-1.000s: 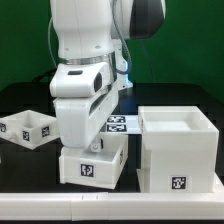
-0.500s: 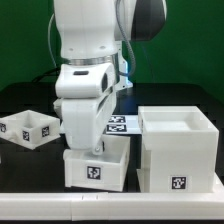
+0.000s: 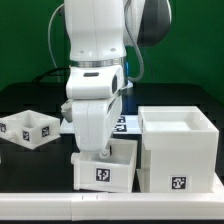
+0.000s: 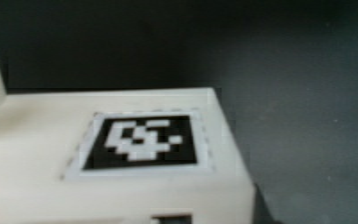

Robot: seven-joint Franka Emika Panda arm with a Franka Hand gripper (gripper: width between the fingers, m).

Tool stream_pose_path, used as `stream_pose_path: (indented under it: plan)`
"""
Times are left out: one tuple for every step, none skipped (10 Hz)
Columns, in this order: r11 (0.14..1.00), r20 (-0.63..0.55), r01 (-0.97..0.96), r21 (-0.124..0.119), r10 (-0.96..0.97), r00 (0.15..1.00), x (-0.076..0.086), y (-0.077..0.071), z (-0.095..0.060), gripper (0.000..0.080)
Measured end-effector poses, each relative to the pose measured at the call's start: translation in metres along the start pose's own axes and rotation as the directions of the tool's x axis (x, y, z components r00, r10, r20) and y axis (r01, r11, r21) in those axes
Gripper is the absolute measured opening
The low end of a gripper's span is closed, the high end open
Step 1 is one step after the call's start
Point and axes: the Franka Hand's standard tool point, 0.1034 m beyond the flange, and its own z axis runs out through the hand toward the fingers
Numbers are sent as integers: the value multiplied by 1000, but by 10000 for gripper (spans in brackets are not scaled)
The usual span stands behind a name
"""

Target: Assemble drawer

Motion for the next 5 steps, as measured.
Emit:
stream_pose_path:
  plan:
    - [999, 4, 32, -10, -32, 999, 2, 3, -2, 38]
    - [998, 5, 61, -10, -61, 998, 3, 4, -1, 38]
    - [994, 4, 111, 11, -111, 994, -6, 0, 5, 38]
    - [990, -2, 136, 28, -136, 991, -15, -4, 9, 38]
    - [992, -1, 121, 27, -121, 993, -13, -4, 9, 38]
